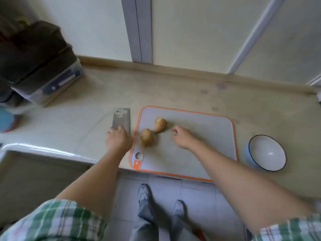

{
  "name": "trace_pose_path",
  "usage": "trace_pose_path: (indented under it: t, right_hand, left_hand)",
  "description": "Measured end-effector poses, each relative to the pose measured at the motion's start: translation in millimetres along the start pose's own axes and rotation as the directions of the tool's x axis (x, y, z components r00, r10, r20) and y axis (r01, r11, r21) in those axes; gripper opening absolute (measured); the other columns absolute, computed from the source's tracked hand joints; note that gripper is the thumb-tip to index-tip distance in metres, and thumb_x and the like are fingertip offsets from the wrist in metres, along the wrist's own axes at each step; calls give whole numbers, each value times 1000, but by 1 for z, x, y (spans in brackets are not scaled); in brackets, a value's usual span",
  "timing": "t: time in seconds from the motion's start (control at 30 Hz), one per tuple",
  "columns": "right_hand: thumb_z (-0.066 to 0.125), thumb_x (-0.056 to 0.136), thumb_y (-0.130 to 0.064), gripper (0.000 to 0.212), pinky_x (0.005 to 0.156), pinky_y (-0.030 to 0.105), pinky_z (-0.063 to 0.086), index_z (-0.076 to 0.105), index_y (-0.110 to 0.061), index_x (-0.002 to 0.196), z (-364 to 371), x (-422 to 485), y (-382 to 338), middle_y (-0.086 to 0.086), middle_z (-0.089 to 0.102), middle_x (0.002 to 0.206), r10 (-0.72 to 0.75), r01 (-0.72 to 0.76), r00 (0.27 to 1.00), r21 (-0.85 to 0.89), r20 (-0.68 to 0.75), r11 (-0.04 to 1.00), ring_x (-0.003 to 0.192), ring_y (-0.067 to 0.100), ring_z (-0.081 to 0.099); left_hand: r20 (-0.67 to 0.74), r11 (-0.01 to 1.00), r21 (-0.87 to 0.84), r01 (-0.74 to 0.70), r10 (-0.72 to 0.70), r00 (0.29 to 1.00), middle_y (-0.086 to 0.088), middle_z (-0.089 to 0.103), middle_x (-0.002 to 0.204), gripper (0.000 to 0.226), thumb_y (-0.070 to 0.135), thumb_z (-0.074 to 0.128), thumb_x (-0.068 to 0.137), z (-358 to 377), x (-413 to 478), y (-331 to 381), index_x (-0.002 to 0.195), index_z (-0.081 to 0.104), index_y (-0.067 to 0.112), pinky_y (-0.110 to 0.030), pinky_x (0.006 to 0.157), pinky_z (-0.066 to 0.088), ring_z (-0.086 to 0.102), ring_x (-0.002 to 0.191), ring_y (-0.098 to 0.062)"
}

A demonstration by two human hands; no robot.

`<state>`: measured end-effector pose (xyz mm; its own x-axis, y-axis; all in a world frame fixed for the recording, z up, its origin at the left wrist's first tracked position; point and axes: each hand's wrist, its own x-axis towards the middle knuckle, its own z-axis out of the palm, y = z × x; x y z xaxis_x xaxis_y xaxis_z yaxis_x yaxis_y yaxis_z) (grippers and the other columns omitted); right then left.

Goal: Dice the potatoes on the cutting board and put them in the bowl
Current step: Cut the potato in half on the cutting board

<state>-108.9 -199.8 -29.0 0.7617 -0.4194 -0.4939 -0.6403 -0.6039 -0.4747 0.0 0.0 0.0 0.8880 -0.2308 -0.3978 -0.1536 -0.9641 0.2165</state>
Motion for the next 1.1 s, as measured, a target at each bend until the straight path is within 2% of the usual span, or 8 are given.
trace_pose_path:
  t: [0.2, 0.33, 0.47, 0.67, 0.8, 0.9, 1.0, 1.1]
  right_hand:
    - [54, 89, -10, 25, 97, 34, 41, 63, -4, 112, 9, 14, -5, 20, 49, 124, 90, -94, 989, -27, -117, 995, 113, 35, 52]
    - [54, 89, -9, 22, 96, 31, 37, 61, -3, 109, 7, 23, -7, 20, 49, 124, 132, -134, 981, -1, -145, 991, 115, 33, 50]
    - [54, 90, -11, 22, 99, 29, 35, 61, -5, 110, 8, 27, -8, 19, 48, 128, 188, -186, 973, 25, -131, 982, 119, 32, 48]
    - [56, 89, -18, 11, 76, 26, 40, 64, -15, 97, -10, 22, -11, 11, 65, 104, 302, -231, 936, 330, -181, 915, 104, 27, 60]
    - [57, 91, -23, 7, 73, 30, 43, 63, -18, 88, -39, 11, -33, 7, 65, 85, 188, 47, 872, 459, -453, 887, 81, 20, 59]
    - [59, 92, -34, 11, 69, 35, 49, 57, -25, 88, -57, -3, -59, 9, 62, 71, -12, 223, 930, 538, -367, 813, 61, 19, 58]
    - [66, 85, -45, 38, 68, 30, 48, 53, -27, 117, -71, -20, -64, 5, 68, 78, -155, 187, 981, 363, -116, 913, 71, 20, 65]
    - [65, 85, -22, 56, 58, 27, 39, 40, -25, 135, -70, -27, -45, 2, 62, 96, -178, 187, 982, 239, -56, 953, 80, 24, 58]
  left_hand:
    - [47, 996, 70, 60, -63, 997, -23, 40, 129, 55, 23, 57, 91, 11, 24, -28, 134, 34, -1, -42, 95, 42, 43, 119, -40]
    - [112, 992, -57, 112, -105, 988, -21, 50, 122, 75, 19, 74, 79, 5, 43, -40, 133, 27, -4, -40, 89, 44, 50, 116, -38]
    - [293, 930, -301, 213, -122, 948, -12, 64, 82, 31, 16, 75, 74, -7, 57, -56, 96, 58, 1, -33, 65, 52, 63, 75, -28]
    - [295, 594, -773, 222, 27, 955, -13, 63, 79, 6, 5, 66, 89, -44, 66, -46, 88, 63, 0, -18, 55, 56, 64, 57, -16]
    - [217, 368, -911, 187, 42, 975, -10, 58, 75, 14, 2, 62, 91, -78, 77, 10, 80, 56, 7, -19, 47, 54, 62, 43, -6]
    - [179, 394, -910, 127, 98, 979, -10, 57, 72, 16, -2, 61, 88, -84, 60, 67, 78, 53, 7, -21, 44, 53, 62, 51, -14]
    - [172, 530, -845, 77, 133, 976, -9, 59, 66, 14, -4, 65, 81, -71, 33, 108, 76, 56, 5, -24, 47, 55, 62, 54, -17]
    - [218, 546, -832, 97, 161, 963, -10, 62, 66, 12, 0, 66, 81, -54, 16, 132, 72, 59, 4, -33, 63, 61, 63, 51, -17]
